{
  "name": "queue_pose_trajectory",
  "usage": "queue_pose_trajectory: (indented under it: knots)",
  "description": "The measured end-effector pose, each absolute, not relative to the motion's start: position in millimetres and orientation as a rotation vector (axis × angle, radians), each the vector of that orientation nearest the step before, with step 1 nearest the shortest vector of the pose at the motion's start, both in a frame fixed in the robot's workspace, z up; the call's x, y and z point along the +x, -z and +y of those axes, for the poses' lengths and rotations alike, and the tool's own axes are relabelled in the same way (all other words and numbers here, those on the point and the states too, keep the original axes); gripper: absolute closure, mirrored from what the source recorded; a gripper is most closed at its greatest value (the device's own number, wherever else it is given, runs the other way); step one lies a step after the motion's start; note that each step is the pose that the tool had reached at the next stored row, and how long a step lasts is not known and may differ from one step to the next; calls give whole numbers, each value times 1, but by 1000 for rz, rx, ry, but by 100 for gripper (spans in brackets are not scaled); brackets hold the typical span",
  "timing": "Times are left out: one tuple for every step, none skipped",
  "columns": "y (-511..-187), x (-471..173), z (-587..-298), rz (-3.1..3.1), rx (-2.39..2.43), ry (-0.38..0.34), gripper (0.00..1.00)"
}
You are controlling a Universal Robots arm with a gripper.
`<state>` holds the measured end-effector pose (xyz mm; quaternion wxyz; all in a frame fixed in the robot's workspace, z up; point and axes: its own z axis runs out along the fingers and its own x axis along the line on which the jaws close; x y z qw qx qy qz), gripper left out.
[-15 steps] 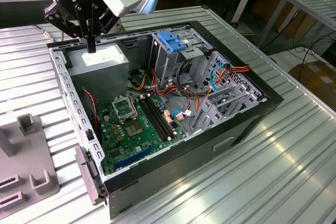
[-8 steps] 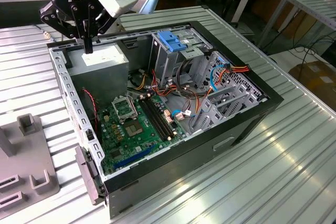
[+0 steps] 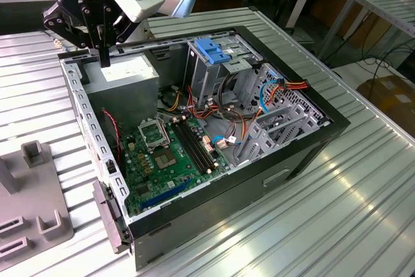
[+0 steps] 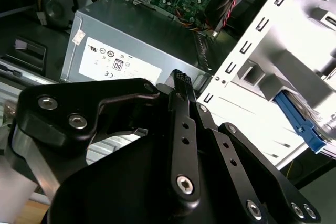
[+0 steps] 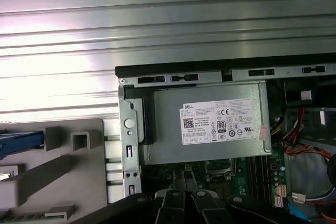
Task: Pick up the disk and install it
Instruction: 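Reach for the disk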
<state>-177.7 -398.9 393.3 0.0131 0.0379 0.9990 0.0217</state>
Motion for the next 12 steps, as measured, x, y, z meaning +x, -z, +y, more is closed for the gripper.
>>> queue_pose_trajectory:
  knots:
    - [-393,-178,-399,3113,118,-68,90]
    - [-393,-179,-399,3113,118,-68,90]
    - [-393,-180,-399,3112,118,-68,90]
    - [-393,-181,-399,3113,118,-68,90]
    - [-393,-182,-399,3112,118,-68,90]
    - [-393,-183,-399,3113,118,-68,90]
    - [-393,-184,-399,3112,118,-68,90]
    - [-393,-185,-399,3112,118,-68,90]
    - [-393,-186,-399,3112,118,-68,90]
    - [-393,-187,-399,3112,118,-68,90]
    - [-393,-189,-399,3112,118,-68,90]
    - [-393,-190,-399,3112,118,-68,90]
